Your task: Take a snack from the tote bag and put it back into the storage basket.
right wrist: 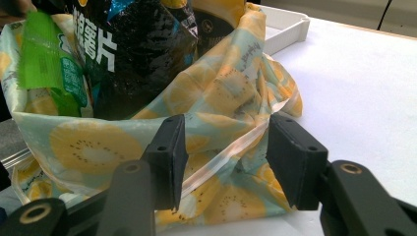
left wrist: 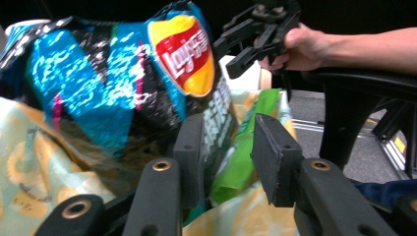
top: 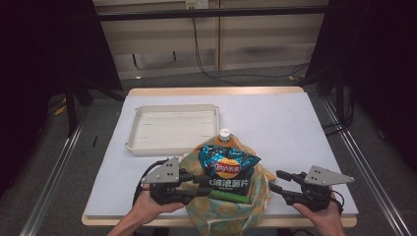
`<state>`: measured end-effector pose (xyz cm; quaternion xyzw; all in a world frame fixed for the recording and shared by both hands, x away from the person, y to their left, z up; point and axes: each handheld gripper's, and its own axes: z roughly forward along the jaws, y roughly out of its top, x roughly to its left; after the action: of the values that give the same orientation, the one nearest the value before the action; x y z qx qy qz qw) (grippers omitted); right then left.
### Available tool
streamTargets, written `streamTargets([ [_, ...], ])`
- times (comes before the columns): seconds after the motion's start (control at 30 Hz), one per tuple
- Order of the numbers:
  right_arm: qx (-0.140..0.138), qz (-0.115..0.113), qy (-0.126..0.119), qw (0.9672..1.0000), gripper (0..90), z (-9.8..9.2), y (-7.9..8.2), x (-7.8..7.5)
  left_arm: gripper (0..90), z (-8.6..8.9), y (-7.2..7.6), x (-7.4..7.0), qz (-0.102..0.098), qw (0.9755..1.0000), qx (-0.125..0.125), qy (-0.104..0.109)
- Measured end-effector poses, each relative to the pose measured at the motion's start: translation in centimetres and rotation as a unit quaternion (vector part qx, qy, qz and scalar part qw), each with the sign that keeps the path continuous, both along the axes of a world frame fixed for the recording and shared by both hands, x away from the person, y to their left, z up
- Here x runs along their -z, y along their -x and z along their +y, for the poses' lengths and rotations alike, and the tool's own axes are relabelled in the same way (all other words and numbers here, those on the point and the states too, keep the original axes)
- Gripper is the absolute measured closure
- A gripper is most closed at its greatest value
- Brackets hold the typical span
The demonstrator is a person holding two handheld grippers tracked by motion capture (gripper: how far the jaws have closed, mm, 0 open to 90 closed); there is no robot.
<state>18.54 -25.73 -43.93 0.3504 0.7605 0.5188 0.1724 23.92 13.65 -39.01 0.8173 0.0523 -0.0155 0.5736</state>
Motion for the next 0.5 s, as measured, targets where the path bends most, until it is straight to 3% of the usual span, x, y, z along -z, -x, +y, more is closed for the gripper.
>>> streamTargets([
  [0.1, -0.001, 0.001, -0.001, 1.0000, 49.1, 0.1, -0.1, 0.0, 64.8, -0.6, 0.1, 0.2, -0.014, 0.9994, -0.017, -0.027],
  [0.23, -0.006, 0.002, 0.001, 1.0000, 48.9, 0.3, -0.1, 0.0, 71.5, -1.6, -0.3, 0.7, -0.015, 0.9984, -0.009, -0.053],
  [0.5, -0.004, 0.001, -0.003, 1.0000, 48.7, 0.0, -0.1, 0.0, 71.0, -2.6, -0.5, 0.5, -0.015, 0.9976, 0.002, -0.067],
])
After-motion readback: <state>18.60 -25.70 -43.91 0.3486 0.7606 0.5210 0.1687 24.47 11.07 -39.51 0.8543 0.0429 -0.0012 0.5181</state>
